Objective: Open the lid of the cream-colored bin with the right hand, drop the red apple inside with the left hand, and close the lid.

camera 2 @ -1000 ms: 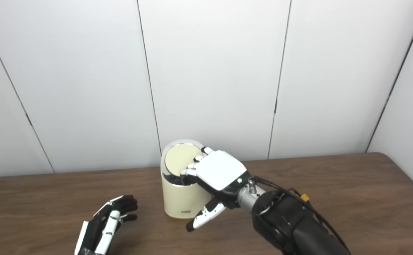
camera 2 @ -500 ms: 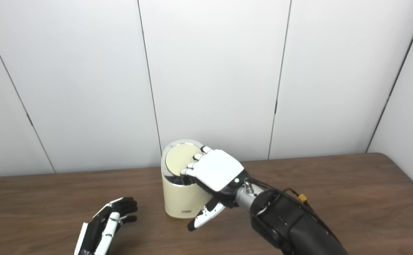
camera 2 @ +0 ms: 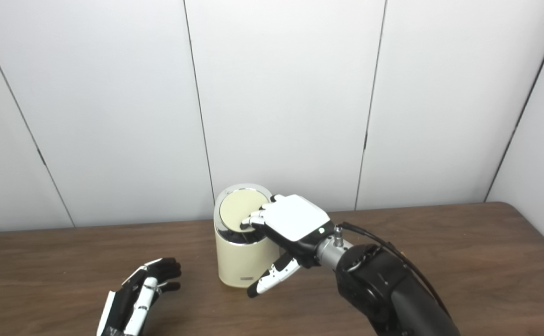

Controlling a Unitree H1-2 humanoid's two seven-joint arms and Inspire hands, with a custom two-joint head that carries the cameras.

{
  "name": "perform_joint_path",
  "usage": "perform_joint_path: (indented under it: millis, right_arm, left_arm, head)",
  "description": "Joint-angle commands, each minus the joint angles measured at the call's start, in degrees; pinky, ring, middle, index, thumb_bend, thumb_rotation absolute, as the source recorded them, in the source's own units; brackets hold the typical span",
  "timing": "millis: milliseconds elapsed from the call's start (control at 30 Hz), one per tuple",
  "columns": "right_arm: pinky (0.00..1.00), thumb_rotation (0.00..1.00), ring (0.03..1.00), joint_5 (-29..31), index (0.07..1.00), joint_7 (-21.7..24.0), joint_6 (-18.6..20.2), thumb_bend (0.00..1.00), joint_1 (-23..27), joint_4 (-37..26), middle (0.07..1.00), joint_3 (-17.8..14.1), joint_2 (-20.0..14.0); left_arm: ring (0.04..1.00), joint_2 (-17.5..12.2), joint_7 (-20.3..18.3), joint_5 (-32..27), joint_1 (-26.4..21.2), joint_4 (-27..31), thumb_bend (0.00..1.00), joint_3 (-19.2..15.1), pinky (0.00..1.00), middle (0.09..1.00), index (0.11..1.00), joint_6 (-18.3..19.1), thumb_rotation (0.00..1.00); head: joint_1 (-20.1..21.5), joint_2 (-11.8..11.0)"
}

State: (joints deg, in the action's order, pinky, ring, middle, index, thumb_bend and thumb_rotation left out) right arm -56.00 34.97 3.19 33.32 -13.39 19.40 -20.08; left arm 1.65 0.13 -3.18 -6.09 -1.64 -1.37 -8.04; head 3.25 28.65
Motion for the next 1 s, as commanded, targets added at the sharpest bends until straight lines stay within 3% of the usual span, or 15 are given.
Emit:
perform_joint_path:
  millis: [0, 200, 533, 967]
  right_arm:
    - [0.95, 0.74, 0.894, 2.4, 0.824, 3.4, 3.0, 0.80, 0.4, 1.6, 0.846, -0.9, -0.2]
    - [0.95, 0.79, 0.899, 2.9, 0.803, 7.3, 4.8, 0.84, 1.4, 0.5, 0.837, 1.5, -1.1]
    - [0.99, 0.81, 0.912, -8.6, 0.783, 6.6, 2.8, 0.88, 0.6, 0.9, 0.811, 7.4, -2.5]
    - [1.00, 0.79, 0.937, -10.5, 0.783, 5.0, 2.4, 0.87, -1.1, 1.3, 0.817, 7.9, -2.1]
  left_arm:
    - [0.717, 0.2, 0.0, -0.1, -1.3, 2.0, 0.29, 0.1, 0.66, 0.697, 0.678, -1.0, 0.63]
    - [0.714, 0.2, -0.2, -0.3, -1.3, 2.4, 0.29, 0.2, 0.67, 0.692, 0.676, -1.0, 0.62]
    - [0.714, 0.3, 0.0, -0.3, -1.5, 2.5, 0.28, 0.1, 0.66, 0.690, 0.674, -0.9, 0.63]
    - [0.715, 0.4, 0.2, -0.1, -1.6, 2.4, 0.29, 0.1, 0.66, 0.689, 0.672, -0.7, 0.64]
  head:
    - [0.0, 0.0]
    - [0.0, 0.8]
    - [-0.2, 1.1]
    - [-0.3, 1.0]
